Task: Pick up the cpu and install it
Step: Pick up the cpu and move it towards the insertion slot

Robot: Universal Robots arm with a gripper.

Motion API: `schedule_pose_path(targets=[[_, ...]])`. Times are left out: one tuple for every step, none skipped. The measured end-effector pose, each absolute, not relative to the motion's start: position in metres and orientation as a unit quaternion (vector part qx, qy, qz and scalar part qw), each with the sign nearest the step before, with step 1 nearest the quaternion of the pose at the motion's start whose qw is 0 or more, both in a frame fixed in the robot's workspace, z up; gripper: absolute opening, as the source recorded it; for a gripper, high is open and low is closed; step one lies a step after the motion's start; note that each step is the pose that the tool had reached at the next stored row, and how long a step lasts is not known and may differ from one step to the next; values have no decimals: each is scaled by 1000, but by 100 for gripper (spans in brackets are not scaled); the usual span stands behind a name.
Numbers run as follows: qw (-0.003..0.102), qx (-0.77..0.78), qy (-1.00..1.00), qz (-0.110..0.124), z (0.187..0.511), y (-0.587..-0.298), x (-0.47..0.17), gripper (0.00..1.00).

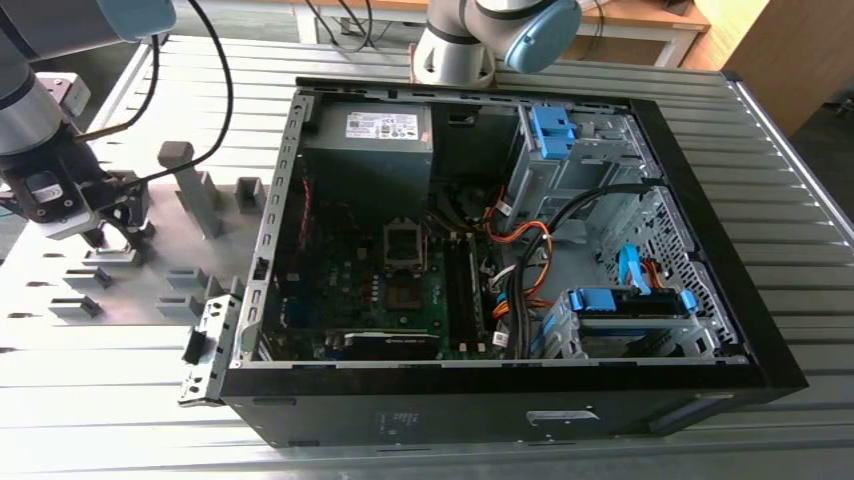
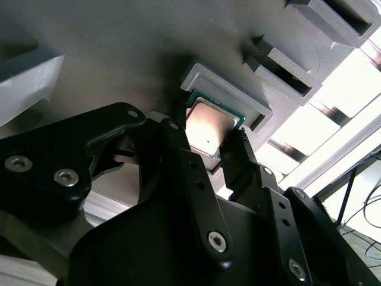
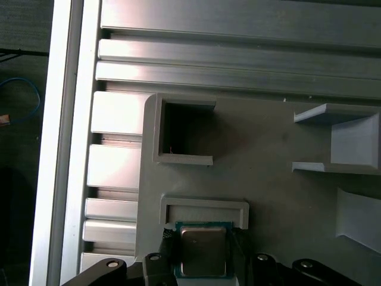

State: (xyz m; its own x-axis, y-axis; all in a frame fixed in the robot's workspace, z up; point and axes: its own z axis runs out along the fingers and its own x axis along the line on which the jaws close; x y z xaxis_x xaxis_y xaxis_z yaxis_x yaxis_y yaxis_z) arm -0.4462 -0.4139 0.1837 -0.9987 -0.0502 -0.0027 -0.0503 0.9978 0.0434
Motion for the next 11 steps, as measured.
schedule_pose_path(targets=[[1, -25, 999, 22, 184, -414, -446, 48], [1, -25, 999, 22, 184, -414, -446, 48], [1, -25, 999, 22, 184, -414, -446, 48], [1, -25, 999, 22, 184, -414, -446, 48], [1, -25, 999, 22, 184, -414, -446, 48], [1, -25, 999, 22, 184, -414, -446, 47], [1, -25, 999, 22, 184, -414, -446, 47], [1, -25, 999, 22, 184, -414, -446, 47], [1, -25, 999, 22, 184, -414, -446, 47], [1, -25, 999, 22, 184, -414, -446, 47], [1, -25, 999, 22, 184, -414, -446, 47]])
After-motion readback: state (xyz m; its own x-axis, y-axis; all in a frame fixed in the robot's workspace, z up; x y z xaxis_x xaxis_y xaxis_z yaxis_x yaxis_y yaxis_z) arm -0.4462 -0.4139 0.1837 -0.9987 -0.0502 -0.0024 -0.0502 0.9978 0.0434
